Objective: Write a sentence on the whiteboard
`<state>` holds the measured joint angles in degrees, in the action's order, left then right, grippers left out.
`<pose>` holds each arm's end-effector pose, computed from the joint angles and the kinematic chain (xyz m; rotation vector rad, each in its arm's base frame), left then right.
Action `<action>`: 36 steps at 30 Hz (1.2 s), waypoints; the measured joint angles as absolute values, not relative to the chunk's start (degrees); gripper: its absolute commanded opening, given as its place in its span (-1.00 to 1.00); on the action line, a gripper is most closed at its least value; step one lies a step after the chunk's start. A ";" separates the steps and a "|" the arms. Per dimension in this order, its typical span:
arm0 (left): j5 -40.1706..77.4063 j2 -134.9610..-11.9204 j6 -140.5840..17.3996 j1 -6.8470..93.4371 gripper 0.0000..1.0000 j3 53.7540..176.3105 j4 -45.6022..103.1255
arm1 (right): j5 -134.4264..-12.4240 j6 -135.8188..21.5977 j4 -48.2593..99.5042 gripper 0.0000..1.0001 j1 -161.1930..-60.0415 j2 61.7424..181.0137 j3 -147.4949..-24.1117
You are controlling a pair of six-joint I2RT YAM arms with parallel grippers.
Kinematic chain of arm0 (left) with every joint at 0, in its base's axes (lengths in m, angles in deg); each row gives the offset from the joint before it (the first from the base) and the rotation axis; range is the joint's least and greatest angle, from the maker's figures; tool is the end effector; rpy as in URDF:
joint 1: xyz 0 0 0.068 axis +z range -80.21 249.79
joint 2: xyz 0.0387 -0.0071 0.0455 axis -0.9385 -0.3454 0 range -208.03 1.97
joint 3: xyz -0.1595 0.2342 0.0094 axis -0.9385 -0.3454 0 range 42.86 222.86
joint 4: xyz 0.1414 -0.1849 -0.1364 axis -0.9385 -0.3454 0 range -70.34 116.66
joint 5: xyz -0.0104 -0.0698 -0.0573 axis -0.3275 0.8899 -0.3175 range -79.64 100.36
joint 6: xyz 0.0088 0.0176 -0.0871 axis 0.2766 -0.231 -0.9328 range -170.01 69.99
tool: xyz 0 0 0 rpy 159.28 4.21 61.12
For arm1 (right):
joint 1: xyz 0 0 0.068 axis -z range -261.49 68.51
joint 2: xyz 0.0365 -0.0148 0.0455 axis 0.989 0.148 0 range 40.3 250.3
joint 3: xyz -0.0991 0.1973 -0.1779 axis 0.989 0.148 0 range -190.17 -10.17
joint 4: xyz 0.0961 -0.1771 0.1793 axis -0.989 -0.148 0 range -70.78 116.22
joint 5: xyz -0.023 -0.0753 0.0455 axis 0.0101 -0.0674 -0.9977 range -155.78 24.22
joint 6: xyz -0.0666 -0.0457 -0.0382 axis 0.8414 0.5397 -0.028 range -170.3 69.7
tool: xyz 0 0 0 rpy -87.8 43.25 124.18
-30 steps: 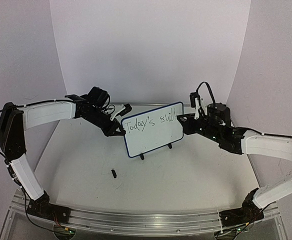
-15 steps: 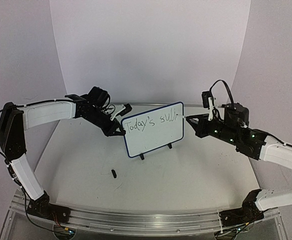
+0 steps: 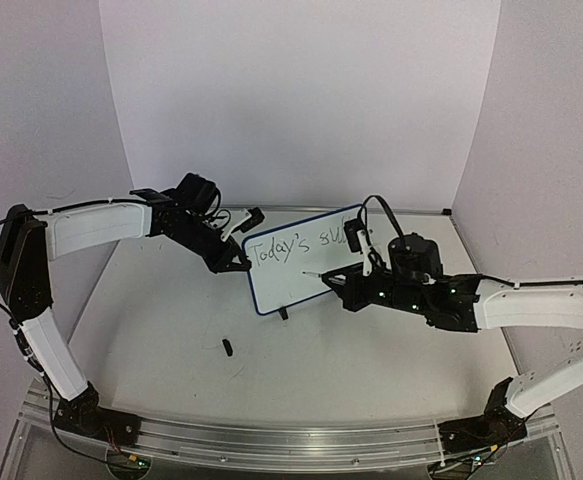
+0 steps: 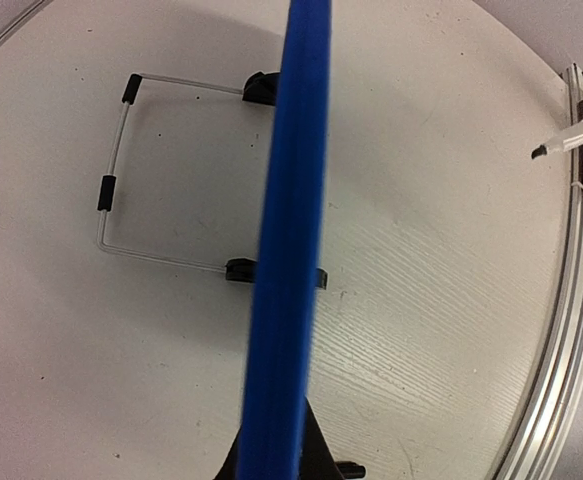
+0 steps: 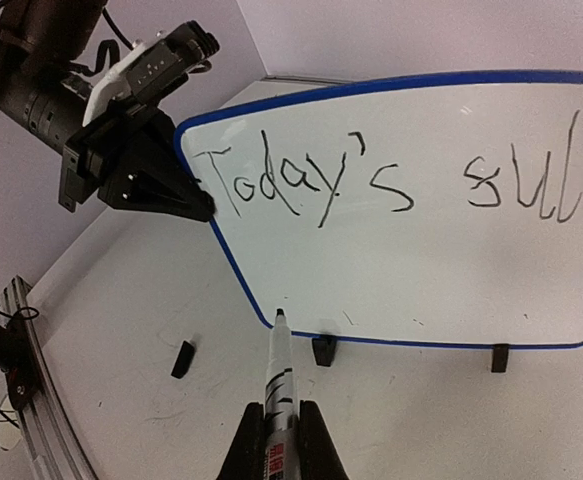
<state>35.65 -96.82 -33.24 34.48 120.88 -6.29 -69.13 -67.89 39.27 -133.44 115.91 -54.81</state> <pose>0.3126 -0.2630 0.2338 1.2645 2.1686 -0.6865 0.2097 0.2755 0.2536 -0.6253 1.8803 0.8696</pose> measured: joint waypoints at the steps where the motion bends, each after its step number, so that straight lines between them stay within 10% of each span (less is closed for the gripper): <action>1: 35.61 -96.82 -33.24 34.46 -1.00 120.88 -6.29 | -69.48 -68.17 41.23 -1.00 -133.86 117.41 -54.81; 36: 34.74 -96.82 -33.24 33.83 -1.00 120.90 -5.85 | -72.07 -69.67 55.71 -1.00 -135.07 144.48 -65.86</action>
